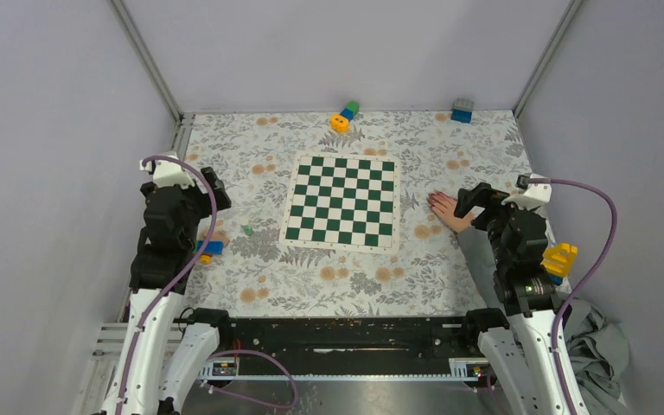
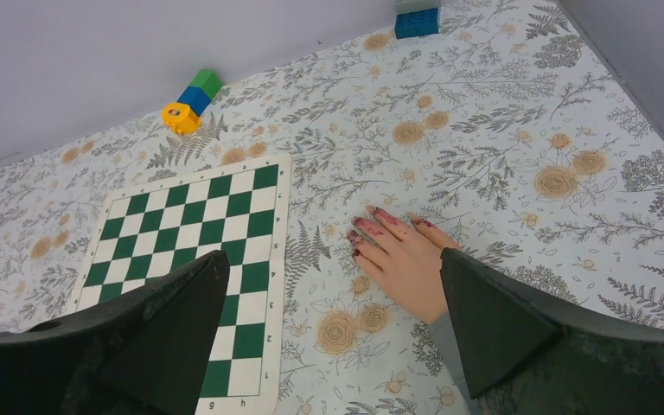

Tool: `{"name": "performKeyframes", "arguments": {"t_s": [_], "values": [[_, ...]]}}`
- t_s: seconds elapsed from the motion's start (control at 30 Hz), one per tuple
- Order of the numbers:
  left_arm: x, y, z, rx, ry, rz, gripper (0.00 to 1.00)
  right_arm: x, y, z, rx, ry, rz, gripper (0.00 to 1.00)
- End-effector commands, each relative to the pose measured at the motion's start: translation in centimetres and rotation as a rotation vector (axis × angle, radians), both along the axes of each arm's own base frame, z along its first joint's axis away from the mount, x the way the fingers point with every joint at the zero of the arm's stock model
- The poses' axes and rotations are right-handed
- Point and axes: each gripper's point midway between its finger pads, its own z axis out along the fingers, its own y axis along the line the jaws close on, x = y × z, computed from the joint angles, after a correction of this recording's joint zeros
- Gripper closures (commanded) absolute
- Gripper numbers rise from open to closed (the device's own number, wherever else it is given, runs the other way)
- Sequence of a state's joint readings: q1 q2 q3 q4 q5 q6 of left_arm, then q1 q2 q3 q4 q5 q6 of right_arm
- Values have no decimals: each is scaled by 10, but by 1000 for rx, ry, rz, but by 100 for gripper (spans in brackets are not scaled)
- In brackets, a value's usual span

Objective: Paint the nails
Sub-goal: Pick up the nail polish bottle from the center of the board.

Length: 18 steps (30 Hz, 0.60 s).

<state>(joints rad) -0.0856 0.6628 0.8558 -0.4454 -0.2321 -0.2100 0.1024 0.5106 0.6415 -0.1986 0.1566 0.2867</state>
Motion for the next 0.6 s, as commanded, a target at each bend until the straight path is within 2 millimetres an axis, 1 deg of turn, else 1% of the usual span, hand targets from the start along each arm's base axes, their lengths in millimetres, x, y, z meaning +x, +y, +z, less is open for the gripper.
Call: {"name": "performKeyframes", "arguments": {"t_s": [0.0, 0.13, 0.37, 0.47, 0.57], "values": [[6, -5, 10, -5, -44, -27, 1, 3, 0, 5, -13, -11, 7, 0], [8, -5, 8, -2, -31, -28, 1, 5, 1, 1, -13, 3, 12, 1], [11, 0, -1, 2, 5, 2, 1, 4, 2, 1, -13, 0, 16, 0], [13, 2, -12, -10, 45, 26, 1, 5, 4, 2, -9, 3, 26, 1], [19, 3, -32, -21, 150, 50, 1, 4, 7, 2, -4, 6, 46, 0]]}}
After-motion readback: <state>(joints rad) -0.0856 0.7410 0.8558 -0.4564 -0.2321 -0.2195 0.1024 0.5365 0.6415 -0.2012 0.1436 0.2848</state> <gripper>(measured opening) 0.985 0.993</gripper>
